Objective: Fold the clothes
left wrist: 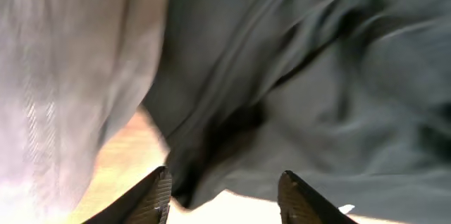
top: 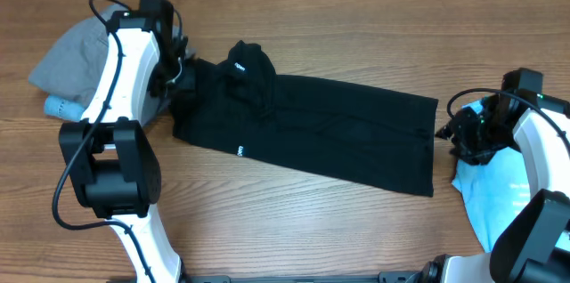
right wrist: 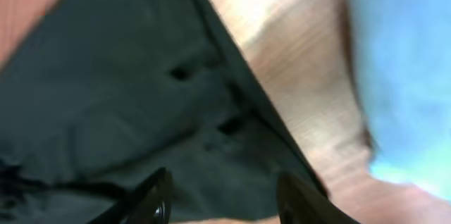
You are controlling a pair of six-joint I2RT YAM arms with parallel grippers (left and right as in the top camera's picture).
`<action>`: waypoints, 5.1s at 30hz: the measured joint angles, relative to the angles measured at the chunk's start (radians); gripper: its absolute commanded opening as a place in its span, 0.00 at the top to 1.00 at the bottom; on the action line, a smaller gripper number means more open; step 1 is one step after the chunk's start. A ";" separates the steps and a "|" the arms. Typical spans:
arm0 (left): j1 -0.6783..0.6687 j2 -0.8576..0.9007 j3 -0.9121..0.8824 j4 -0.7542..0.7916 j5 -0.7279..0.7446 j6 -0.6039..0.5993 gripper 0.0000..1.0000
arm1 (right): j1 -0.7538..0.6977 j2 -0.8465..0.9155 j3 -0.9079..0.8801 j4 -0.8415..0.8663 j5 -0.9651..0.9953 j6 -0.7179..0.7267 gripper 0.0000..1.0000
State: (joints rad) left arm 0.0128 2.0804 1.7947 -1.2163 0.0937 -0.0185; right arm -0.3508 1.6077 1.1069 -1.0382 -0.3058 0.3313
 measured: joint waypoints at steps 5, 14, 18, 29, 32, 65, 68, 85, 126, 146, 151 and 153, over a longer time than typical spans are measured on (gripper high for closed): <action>-0.063 -0.001 0.001 0.082 0.088 0.022 0.30 | 0.033 0.011 0.000 0.121 -0.029 0.021 0.49; -0.143 -0.001 0.001 0.140 0.124 0.023 0.28 | 0.126 0.185 0.000 0.206 -0.046 0.067 0.51; -0.143 -0.001 0.001 0.132 0.124 0.023 0.28 | 0.136 0.227 0.000 0.221 -0.045 0.099 0.53; -0.143 -0.001 0.001 0.132 0.124 0.023 0.29 | 0.144 0.240 0.000 0.290 0.017 0.200 0.65; -0.143 -0.001 0.001 0.132 0.124 0.023 0.28 | 0.144 0.241 0.000 0.290 0.032 0.216 0.76; -0.149 0.105 0.008 0.457 0.143 0.013 0.35 | 0.144 0.224 0.189 0.321 -0.141 0.093 0.96; -0.157 0.162 0.008 0.497 0.172 0.007 0.36 | 0.144 0.224 0.189 0.317 -0.152 0.090 0.96; -0.196 0.225 0.112 0.481 0.189 -0.034 0.95 | 0.144 0.224 0.189 0.270 -0.154 0.066 0.96; -0.150 0.053 0.213 -0.314 -0.013 -0.031 0.57 | 0.056 0.179 0.225 -0.283 0.145 0.056 0.61; -0.134 0.046 0.008 -0.006 0.012 -0.031 0.96 | 0.056 0.185 0.115 0.026 0.138 0.035 0.46; -0.129 0.046 0.007 -0.032 -0.070 -0.031 0.96 | 0.056 0.186 0.038 0.063 0.083 0.034 0.58; -0.126 0.046 0.007 -0.032 -0.083 -0.032 0.96 | 0.056 0.186 -0.008 0.080 0.061 0.035 0.61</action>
State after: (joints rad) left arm -0.1131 2.1262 1.8019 -1.2480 0.0109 -0.0502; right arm -0.2947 1.7939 1.0985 -0.9585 -0.2447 0.3668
